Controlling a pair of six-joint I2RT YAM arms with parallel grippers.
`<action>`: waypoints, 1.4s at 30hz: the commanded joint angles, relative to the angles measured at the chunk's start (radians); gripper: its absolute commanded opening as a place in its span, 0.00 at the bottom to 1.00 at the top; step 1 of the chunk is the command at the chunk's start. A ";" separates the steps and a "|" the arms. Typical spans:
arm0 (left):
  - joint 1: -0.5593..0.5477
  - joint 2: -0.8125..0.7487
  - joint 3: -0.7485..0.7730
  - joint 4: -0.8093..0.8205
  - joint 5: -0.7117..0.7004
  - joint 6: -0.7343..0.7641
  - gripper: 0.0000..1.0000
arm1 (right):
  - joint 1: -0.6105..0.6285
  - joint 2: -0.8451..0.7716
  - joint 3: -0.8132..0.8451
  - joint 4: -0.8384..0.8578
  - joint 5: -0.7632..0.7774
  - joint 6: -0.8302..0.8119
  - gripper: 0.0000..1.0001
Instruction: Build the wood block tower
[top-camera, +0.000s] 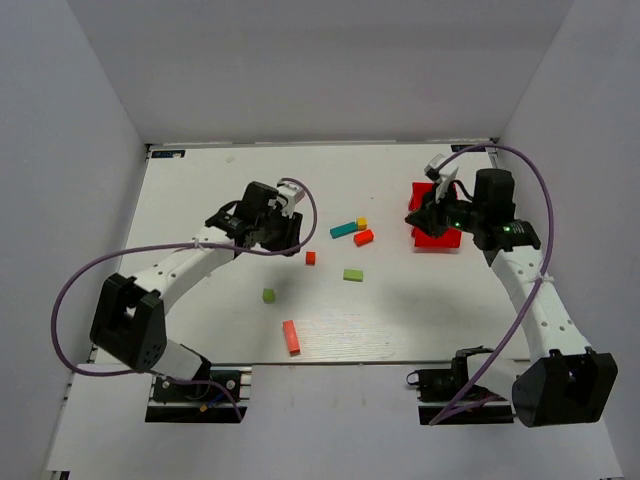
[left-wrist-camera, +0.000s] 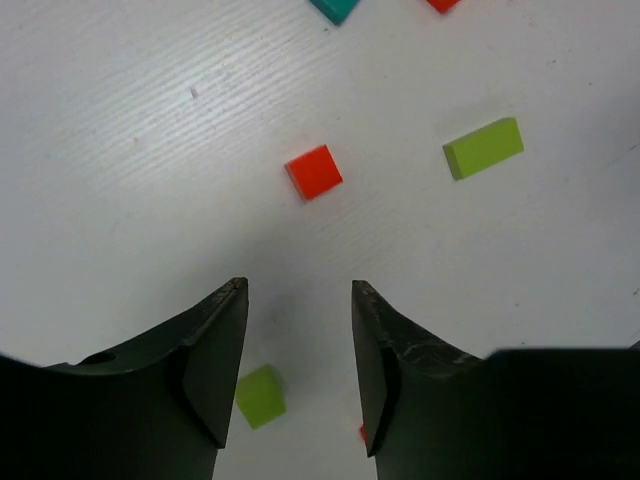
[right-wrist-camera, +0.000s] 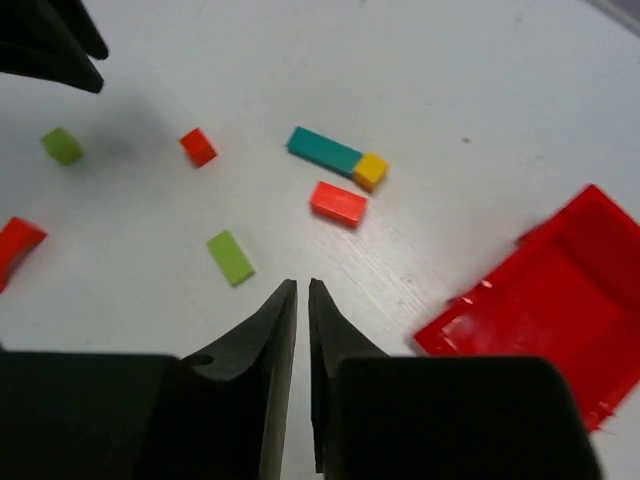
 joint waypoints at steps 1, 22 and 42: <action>-0.052 -0.148 -0.078 -0.059 -0.159 -0.052 0.58 | 0.055 -0.002 -0.005 -0.011 -0.004 -0.004 0.20; -0.344 -0.242 -0.168 -0.386 -0.366 -0.609 0.62 | 0.189 -0.049 -0.055 0.041 0.249 0.038 0.37; -0.643 -0.133 -0.126 -0.455 -0.593 -1.026 0.68 | 0.189 -0.150 -0.104 0.058 0.257 0.030 0.38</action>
